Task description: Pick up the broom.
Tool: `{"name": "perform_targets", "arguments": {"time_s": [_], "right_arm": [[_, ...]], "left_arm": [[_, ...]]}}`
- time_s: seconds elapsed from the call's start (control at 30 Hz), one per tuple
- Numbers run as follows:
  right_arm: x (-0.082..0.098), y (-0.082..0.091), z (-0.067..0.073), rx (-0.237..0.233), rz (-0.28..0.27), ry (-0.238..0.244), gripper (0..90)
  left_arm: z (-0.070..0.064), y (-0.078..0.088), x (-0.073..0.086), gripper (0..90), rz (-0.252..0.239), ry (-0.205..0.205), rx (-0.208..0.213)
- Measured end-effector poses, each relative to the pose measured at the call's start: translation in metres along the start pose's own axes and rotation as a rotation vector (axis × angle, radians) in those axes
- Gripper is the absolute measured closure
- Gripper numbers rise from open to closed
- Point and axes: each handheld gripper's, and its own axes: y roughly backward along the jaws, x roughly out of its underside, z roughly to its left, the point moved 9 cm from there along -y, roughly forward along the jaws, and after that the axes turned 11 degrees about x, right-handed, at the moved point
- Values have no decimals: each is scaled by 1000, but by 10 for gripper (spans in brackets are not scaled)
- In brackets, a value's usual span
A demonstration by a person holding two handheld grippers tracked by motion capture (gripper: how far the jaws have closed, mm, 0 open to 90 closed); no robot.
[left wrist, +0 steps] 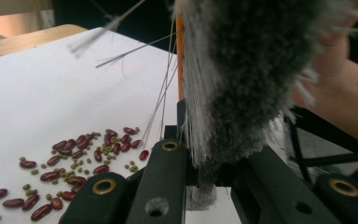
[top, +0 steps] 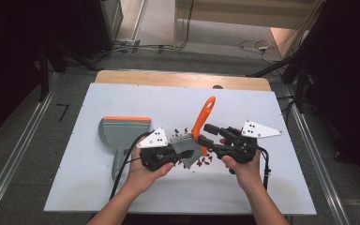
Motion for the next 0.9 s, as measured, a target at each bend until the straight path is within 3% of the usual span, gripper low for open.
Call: {"name": "perform_targets", "arguments": {"time_s": [0.17,0.33,0.5,0.57,0.67,0.8,0.9], "right_arm": [[6,-2,7,-79,25,-4,463],[15,-5,17,-157,78,15,534],[22,-7,21,-178,122,34,552],[22,-7,21,-175,119,47,604],[23,-4,19,-188,116,29,674],[24,-3,18,-146,134,69,680],[25,-4,16,-114,137,75,682]], "left_arm": [[-4,3,0,861,2,3,108],[-8,0,1,861,14,-8,134],[-11,-1,2,860,13,-3,157],[-11,0,2,860,11,-2,169],[-12,-1,2,857,11,-7,179],[-8,-4,3,763,20,-1,118],[-2,-3,5,634,38,-11,31]]}}
